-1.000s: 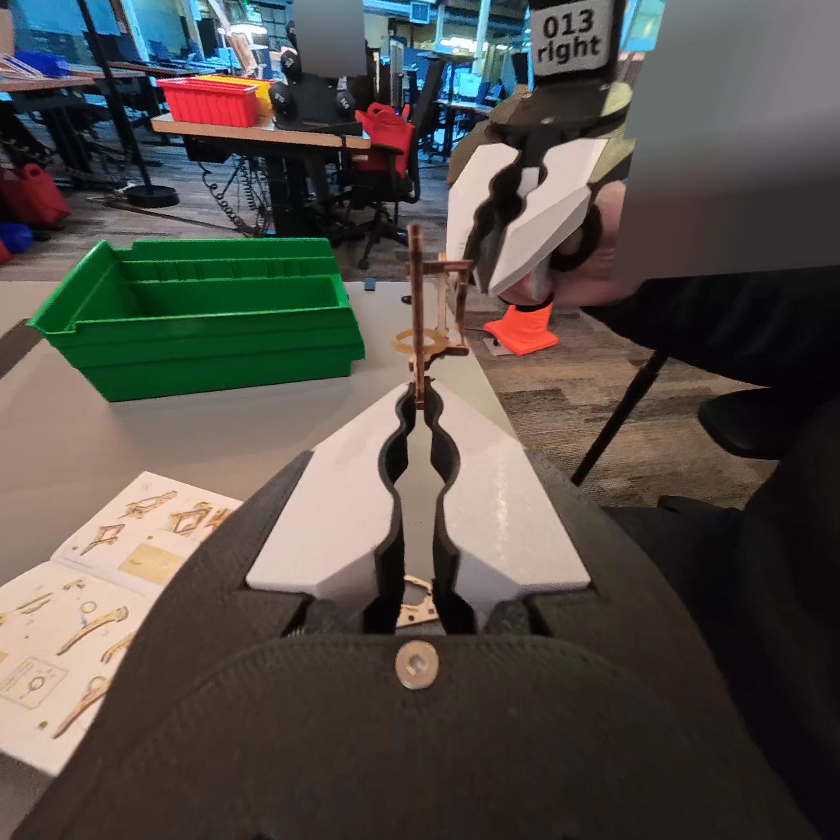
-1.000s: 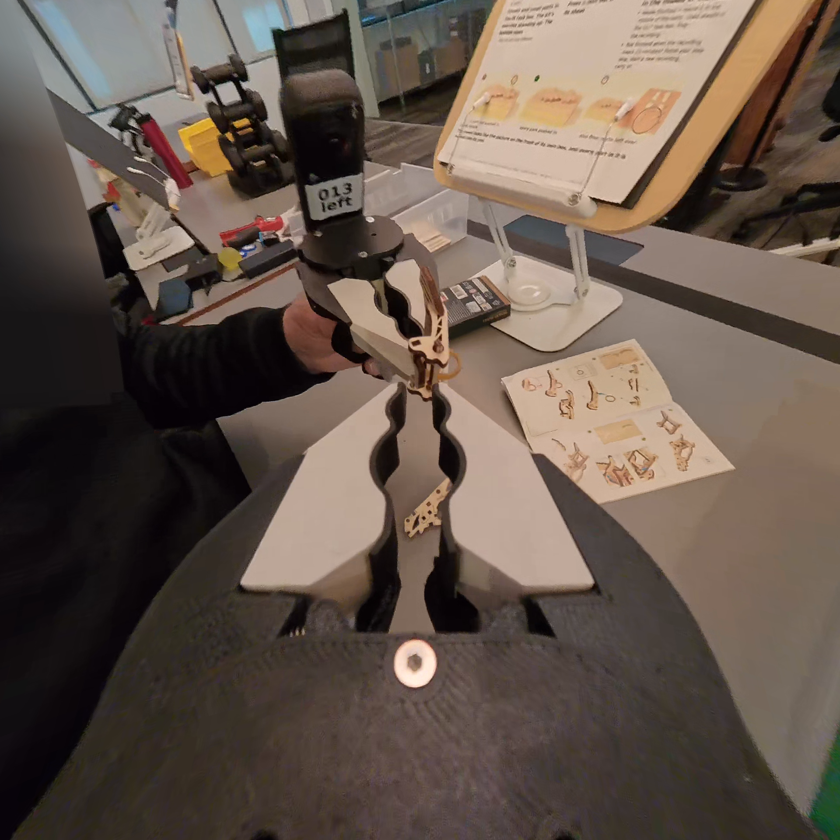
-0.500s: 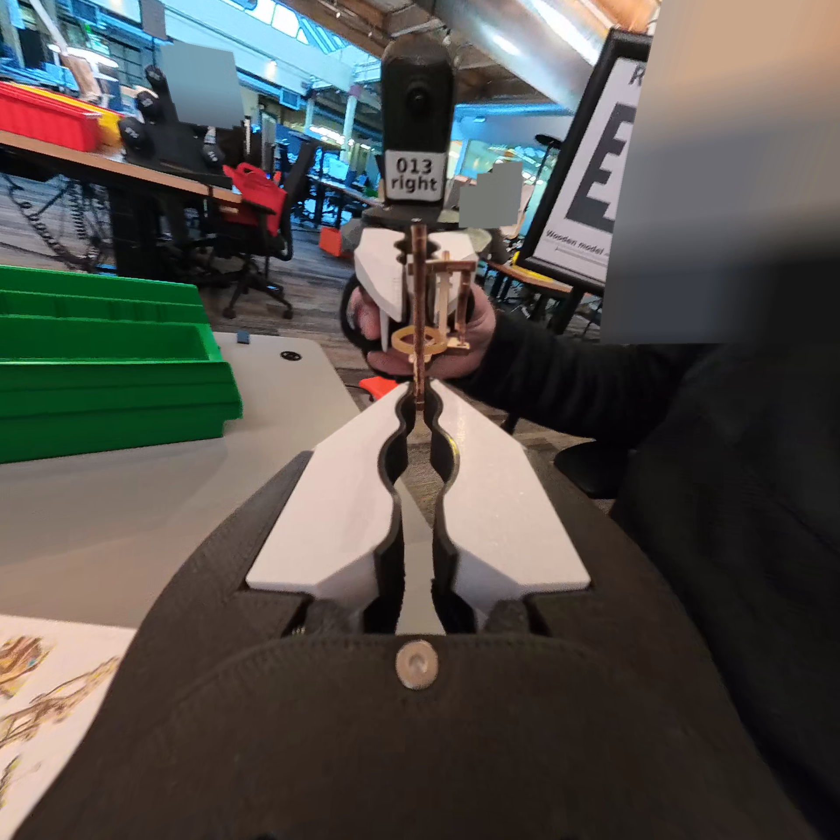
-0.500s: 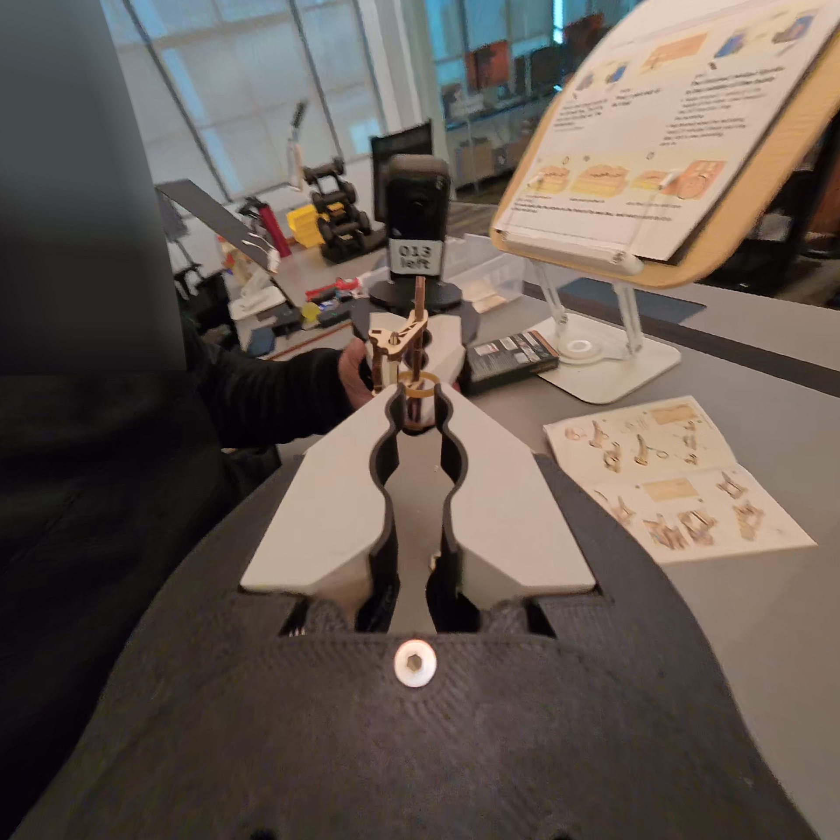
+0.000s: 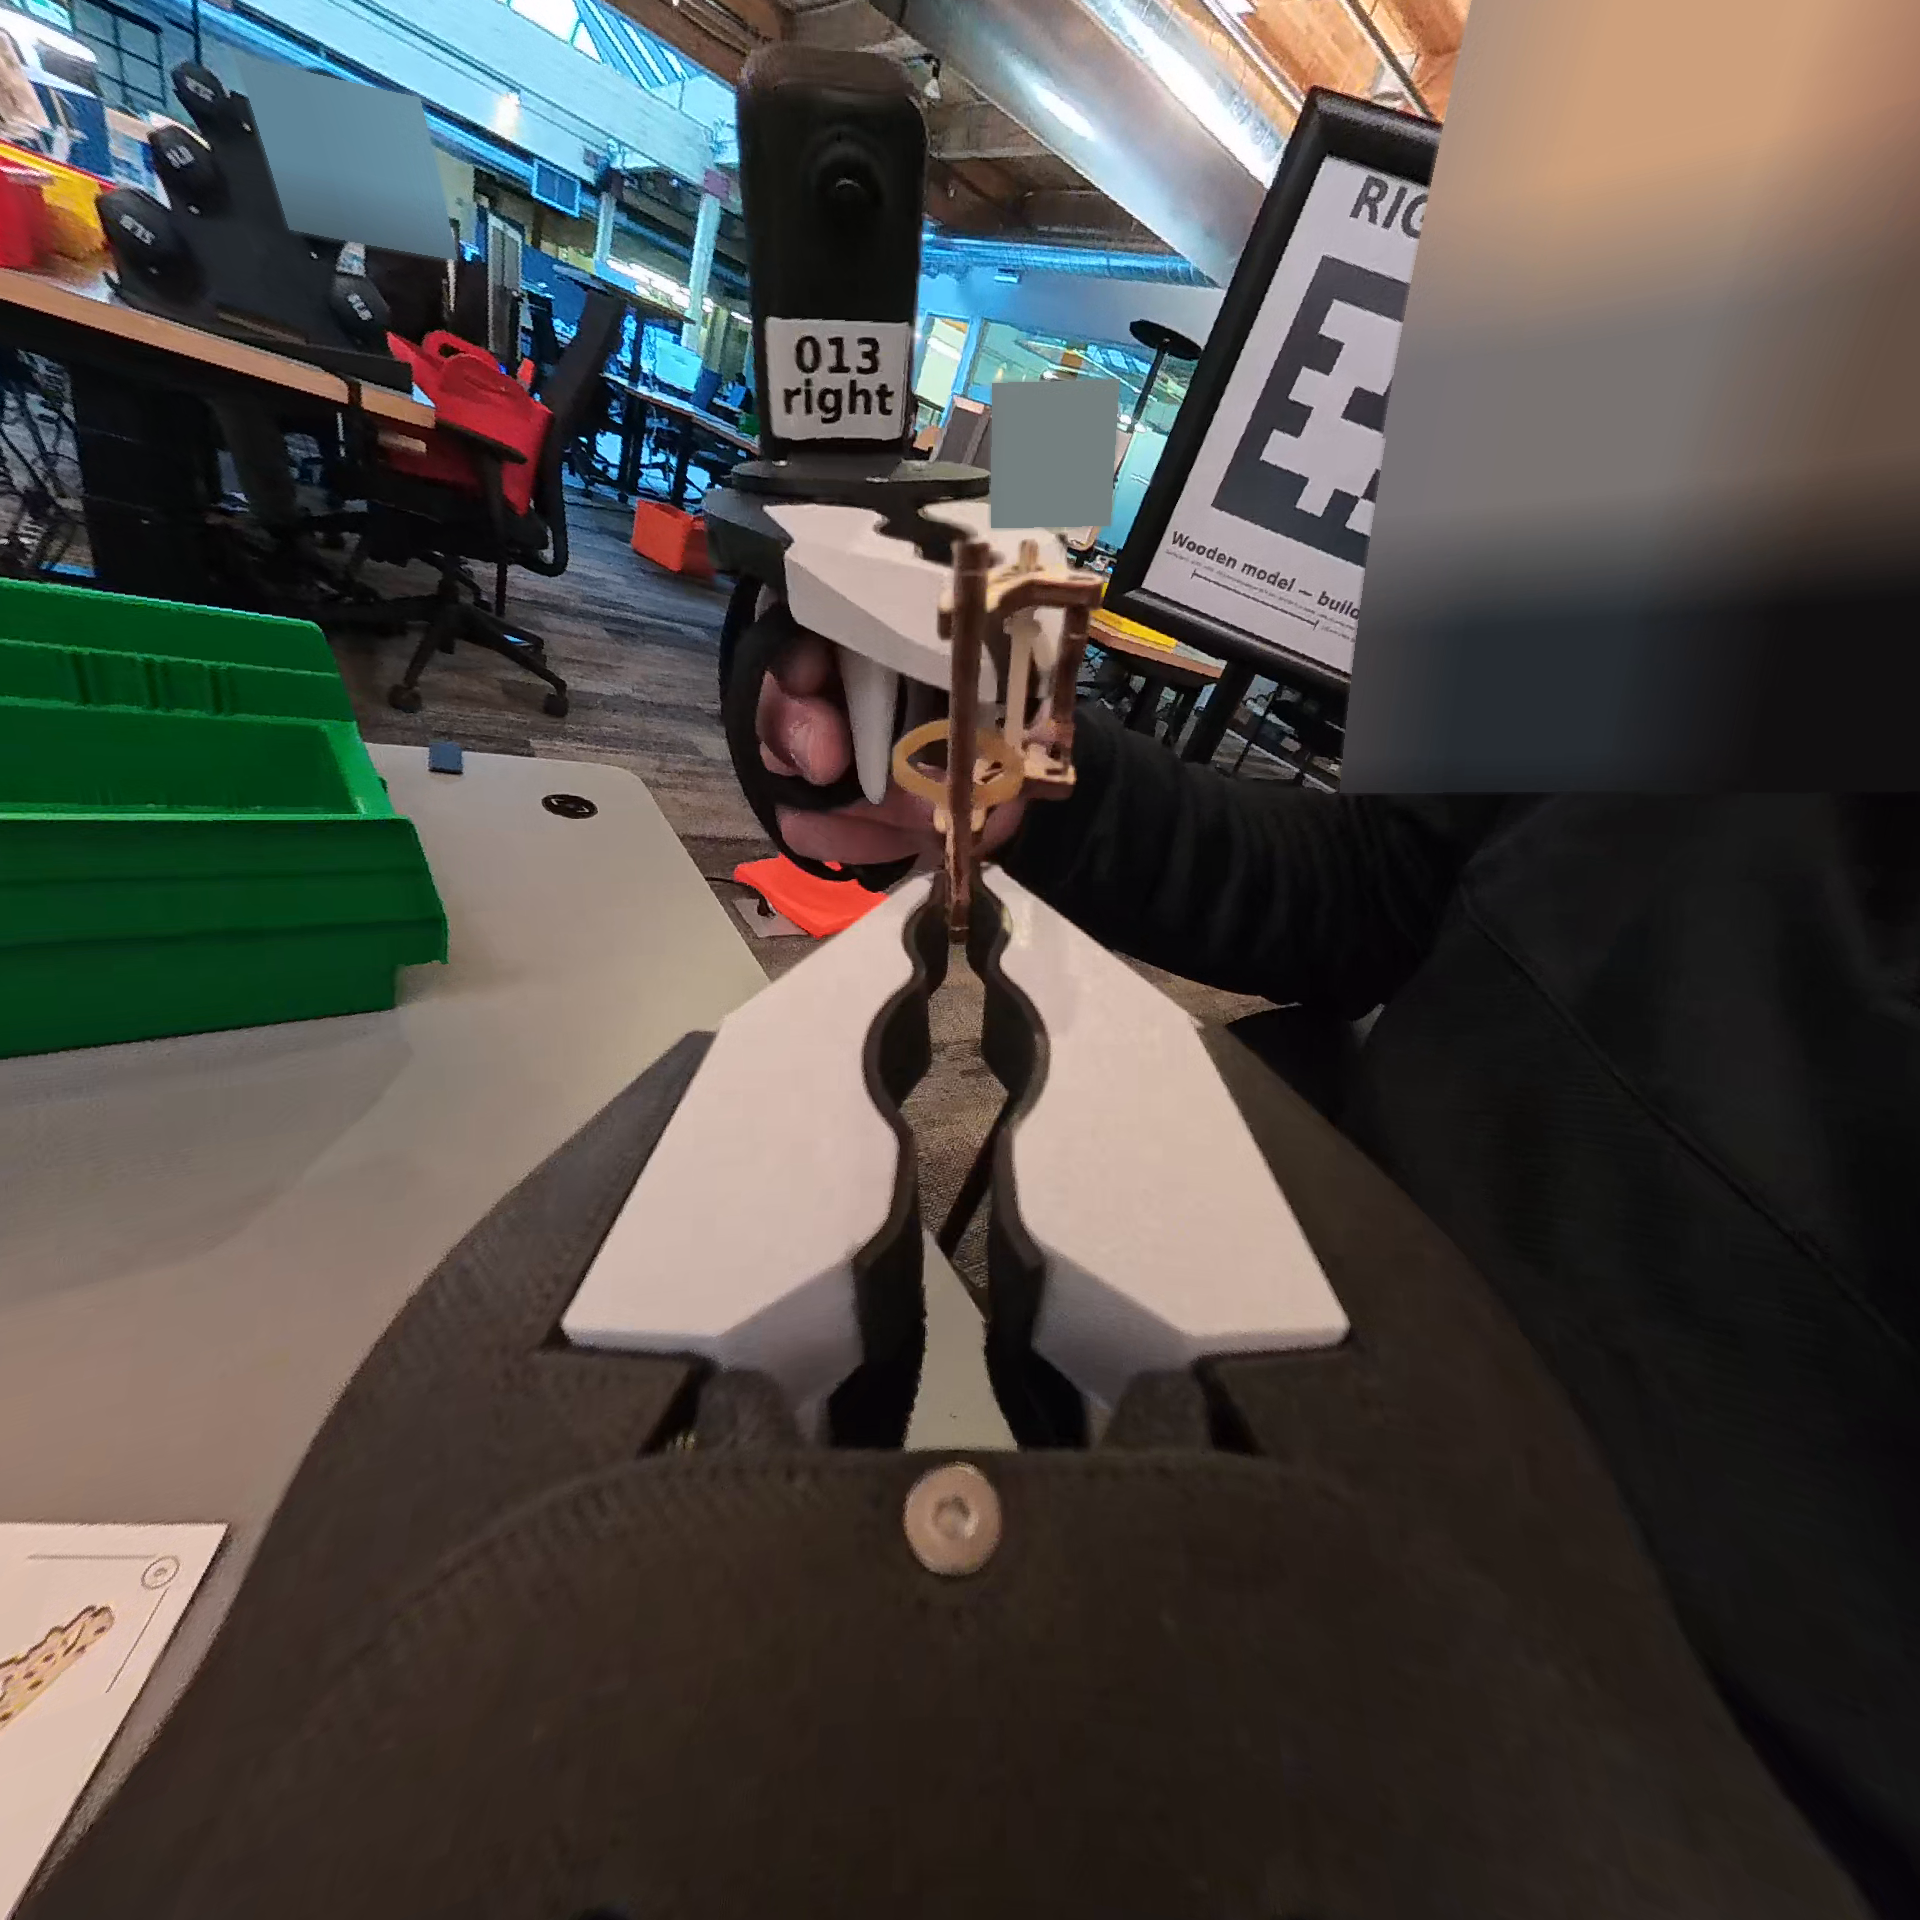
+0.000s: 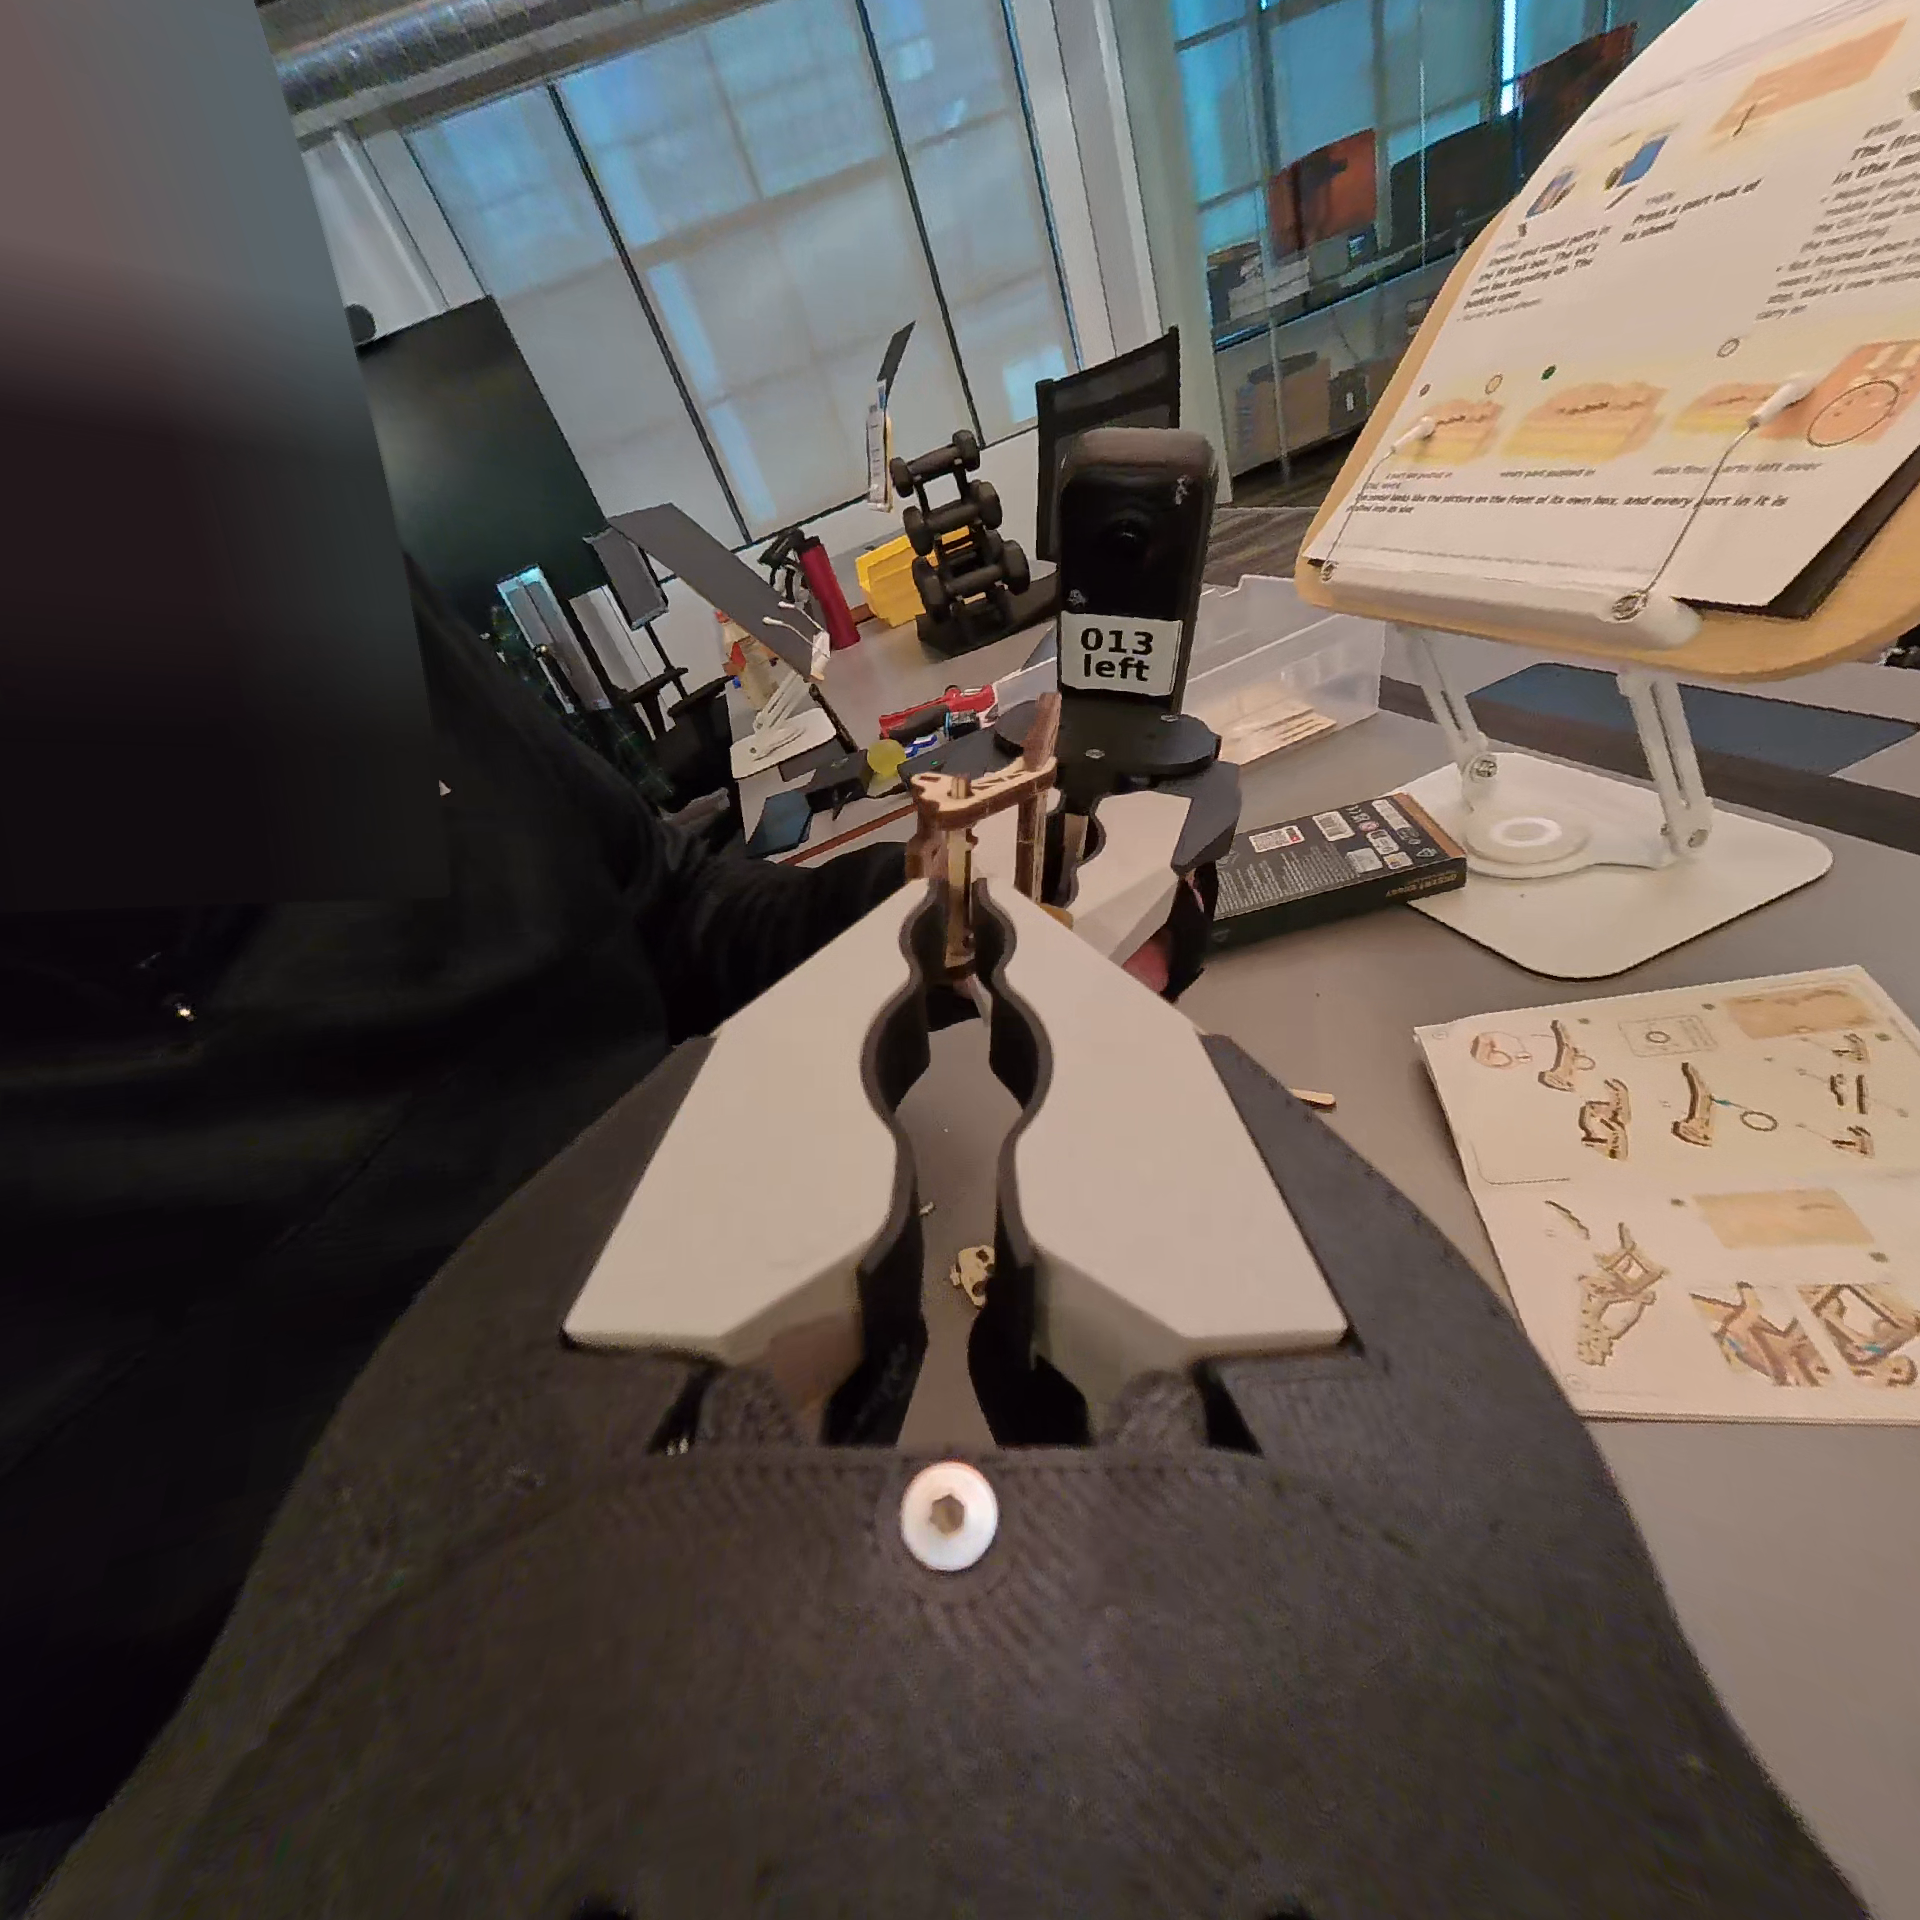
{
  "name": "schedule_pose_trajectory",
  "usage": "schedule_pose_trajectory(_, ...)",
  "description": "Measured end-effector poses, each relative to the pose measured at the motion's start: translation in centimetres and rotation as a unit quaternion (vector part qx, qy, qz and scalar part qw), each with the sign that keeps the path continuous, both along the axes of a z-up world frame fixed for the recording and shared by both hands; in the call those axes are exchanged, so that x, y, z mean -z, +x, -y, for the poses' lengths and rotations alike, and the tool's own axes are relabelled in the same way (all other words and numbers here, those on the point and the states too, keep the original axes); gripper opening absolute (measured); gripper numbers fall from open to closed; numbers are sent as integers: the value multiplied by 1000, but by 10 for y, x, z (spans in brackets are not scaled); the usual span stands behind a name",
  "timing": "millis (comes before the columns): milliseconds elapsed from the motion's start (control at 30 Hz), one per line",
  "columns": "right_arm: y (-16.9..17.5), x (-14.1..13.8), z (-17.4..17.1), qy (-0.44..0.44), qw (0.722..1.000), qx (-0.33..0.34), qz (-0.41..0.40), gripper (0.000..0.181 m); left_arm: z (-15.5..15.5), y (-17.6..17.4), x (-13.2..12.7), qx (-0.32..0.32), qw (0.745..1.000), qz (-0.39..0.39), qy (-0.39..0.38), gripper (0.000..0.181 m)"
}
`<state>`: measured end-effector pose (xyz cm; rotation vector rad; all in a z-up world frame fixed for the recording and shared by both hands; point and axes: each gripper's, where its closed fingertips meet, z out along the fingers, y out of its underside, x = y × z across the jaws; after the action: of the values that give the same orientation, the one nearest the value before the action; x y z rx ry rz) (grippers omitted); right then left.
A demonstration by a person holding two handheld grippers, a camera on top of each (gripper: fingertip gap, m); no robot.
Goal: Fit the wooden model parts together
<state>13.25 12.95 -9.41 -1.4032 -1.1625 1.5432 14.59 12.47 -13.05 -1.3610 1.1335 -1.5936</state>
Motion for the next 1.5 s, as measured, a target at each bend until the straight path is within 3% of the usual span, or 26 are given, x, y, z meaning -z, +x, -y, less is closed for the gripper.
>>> schedule_pose_trajectory(133, 0, 0, 3, -8, 1000, -10, -3, 0, 2, 1, 1, 9, 1000, 1, -5, 0)
schedule_pose_trajectory(267, 0, 2, -6, -3, 999, 32, 16, 0, -4, 1, 3, -19, 1000, -6, -3, 0)
schedule_pose_trajectory(667, 1, 11, -29, 66, 961, 251, 92, 0, -34, 3, 18, -184, 979, -76, 41, 2)
schedule_pose_trajectory(767, 1, 12, -31, 93, 948, 284, 108, 0, -36, 5, 20, -196, 976, -83, 43, 2)
schedule_pose_trajectory(867, -1, 7, -29, 82, 957, 265, 89, 4, -29, 3, 14, -163, 985, -51, 27, 2)
schedule_pose_trajectory(1100, -5, 2, -18, 15, 988, 146, 50, 5, -18, 10, 19, -130, 987, -82, 46, 0)
schedule_pose_trajectory(1267, -6, 8, -3, 16, 994, 59, 93, 1, -10, 12, 25, -99, 988, -104, 49, 1)
schedule_pose_trajectory(1500, -3, 22, 10, 52, 981, -26, 186, 1, -1, 11, 36, -59, 984, -159, 63, 2)
